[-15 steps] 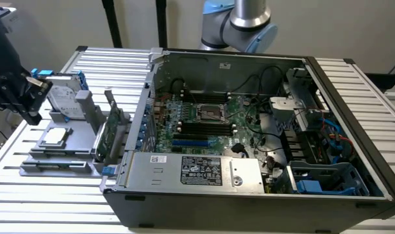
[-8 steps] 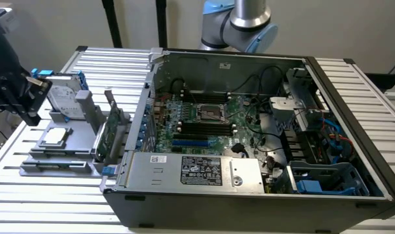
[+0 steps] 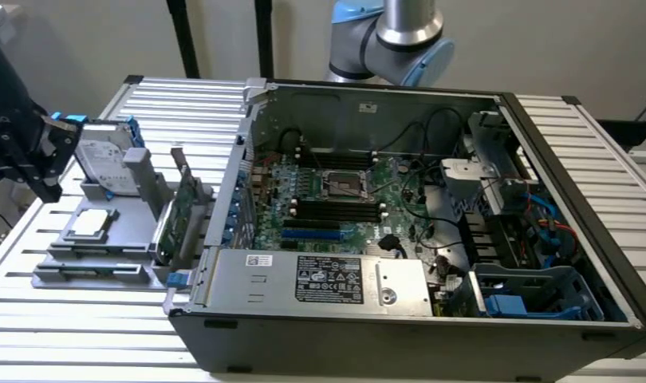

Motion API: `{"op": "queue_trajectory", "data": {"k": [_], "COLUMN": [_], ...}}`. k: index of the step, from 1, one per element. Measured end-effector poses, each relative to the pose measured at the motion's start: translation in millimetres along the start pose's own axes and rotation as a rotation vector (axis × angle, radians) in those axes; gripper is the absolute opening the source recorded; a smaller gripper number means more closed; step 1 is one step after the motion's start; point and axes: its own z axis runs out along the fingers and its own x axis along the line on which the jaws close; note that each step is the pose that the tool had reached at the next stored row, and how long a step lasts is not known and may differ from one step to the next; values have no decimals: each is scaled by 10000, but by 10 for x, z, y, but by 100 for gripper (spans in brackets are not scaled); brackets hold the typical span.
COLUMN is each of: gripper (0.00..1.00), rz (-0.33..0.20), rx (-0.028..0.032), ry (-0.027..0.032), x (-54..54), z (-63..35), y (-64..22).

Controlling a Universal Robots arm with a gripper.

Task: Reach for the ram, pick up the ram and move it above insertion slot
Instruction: 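Pick up the ram and move it above insertion slot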

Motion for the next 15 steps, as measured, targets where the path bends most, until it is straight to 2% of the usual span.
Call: {"op": "queue_trajectory", "data": {"k": [6,15], "gripper": [11,11], "rz": [-1091,-2731], "rx": [3,18], "ry": [33,48], "x": [0,0], "z": [-25,-24], "y": [1,1]}}
